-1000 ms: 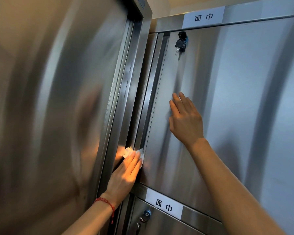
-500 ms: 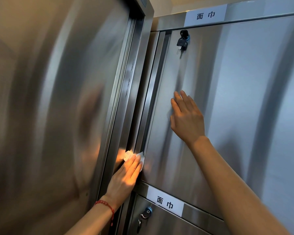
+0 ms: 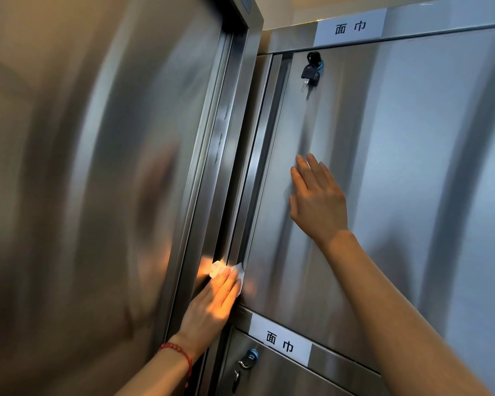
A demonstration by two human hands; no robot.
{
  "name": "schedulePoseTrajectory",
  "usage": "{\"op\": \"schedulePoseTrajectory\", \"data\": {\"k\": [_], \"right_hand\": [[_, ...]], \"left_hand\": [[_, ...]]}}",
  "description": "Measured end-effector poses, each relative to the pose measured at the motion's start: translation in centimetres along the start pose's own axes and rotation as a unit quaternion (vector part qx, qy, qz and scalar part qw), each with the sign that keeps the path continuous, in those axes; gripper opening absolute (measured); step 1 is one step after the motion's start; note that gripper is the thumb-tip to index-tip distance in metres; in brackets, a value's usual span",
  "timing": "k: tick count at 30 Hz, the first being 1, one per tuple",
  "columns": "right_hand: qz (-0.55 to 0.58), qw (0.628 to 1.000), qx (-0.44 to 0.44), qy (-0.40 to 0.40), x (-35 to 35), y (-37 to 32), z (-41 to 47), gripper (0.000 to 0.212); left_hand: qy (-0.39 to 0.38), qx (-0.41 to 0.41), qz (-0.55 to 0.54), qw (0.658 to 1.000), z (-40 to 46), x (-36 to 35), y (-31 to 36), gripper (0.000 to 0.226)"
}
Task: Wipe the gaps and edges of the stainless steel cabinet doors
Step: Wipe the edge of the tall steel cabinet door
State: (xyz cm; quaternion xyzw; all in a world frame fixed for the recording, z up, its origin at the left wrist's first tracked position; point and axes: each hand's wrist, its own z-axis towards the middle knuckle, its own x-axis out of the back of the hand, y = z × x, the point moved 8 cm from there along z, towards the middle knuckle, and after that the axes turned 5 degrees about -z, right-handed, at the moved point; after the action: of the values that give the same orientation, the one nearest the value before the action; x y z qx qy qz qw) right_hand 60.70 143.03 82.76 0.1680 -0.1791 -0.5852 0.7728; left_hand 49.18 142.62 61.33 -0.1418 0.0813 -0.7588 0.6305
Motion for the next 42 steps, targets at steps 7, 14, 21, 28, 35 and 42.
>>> {"op": "schedulePoseTrajectory", "data": {"k": [7,14,21,28,35,42], "right_hand": [[-0.001,1.000,-0.002,-0.008,-0.1,0.1,0.0,0.043],[0.000,1.000,-0.003,-0.017,-0.1,0.1,0.0,0.044],[0.001,1.000,-0.002,-0.009,-0.1,0.0,0.0,0.043],[-0.006,1.000,-0.002,-0.010,-0.1,0.1,0.0,0.043],[-0.003,1.000,-0.002,0.000,0.0,0.1,0.0,0.042],[0.000,1.000,-0.006,-0.015,-0.1,0.1,0.0,0.043]], "left_hand": [[0.004,0.020,0.005,1.000,0.0,0.2,0.0,0.040],[-0.015,-0.003,-0.013,1.000,-0.2,0.1,0.1,0.033],[-0.014,0.004,-0.004,1.000,-0.6,-0.2,0.3,0.034],[-0.027,-0.003,-0.015,1.000,-1.0,-0.2,0.4,0.034],[-0.018,0.008,-0.022,1.000,-0.3,-0.5,0.1,0.034],[-0.014,-0.025,-0.011,1.000,0.7,-0.3,-0.1,0.033]]}}
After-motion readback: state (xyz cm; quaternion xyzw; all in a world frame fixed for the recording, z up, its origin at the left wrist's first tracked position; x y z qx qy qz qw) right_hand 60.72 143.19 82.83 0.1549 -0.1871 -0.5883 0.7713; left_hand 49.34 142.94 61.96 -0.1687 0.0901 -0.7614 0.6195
